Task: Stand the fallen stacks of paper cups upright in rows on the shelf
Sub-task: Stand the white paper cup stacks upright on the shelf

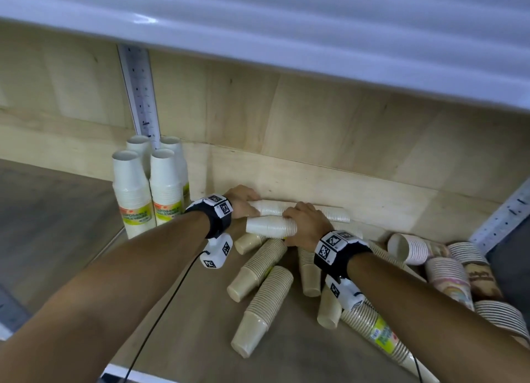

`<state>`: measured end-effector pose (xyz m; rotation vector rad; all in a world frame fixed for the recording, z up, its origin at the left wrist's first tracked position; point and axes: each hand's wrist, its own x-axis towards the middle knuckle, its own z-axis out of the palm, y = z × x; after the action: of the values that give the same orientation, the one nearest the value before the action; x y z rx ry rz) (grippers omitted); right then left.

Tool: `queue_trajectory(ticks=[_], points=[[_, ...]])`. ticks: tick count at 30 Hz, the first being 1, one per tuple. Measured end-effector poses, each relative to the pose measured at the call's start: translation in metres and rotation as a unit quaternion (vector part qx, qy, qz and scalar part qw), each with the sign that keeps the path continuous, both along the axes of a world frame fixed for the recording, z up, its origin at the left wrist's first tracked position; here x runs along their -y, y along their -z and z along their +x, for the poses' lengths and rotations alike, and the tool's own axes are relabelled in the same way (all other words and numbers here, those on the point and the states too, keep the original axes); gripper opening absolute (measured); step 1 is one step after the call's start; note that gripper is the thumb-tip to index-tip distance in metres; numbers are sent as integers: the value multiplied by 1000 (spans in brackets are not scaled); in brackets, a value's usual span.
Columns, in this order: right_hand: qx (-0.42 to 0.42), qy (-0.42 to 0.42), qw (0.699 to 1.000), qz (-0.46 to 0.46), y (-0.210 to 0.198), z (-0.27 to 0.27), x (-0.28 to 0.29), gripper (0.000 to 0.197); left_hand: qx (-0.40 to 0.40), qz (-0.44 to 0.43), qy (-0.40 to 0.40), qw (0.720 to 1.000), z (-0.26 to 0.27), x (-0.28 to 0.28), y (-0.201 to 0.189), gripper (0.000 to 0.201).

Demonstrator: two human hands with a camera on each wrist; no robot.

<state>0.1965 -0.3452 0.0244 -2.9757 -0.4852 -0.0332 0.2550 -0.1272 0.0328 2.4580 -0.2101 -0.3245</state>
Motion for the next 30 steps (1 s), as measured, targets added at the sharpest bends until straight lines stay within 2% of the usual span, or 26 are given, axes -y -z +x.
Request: queue_trajectory(ticks=[7,16,19,24,30], points=[[26,-3,1000,-18,3,-4,-1,63,2,-15,26,1000,3,-3,1,41],[13,7,1000,14,-16,-20,10,52,56,-8,35,998,-6,2,-28,42],[20,10,999,36,-27,-29,17,51,81,-53,21,995,-12,5,-45,45],[52,29,996,73,-57,-42,27,61,112,-200,-3,973,-35,15,-87,37],[108,57,982,144,-104,-58,25,60,163,-241,-29,956,-70,11,-144,36]])
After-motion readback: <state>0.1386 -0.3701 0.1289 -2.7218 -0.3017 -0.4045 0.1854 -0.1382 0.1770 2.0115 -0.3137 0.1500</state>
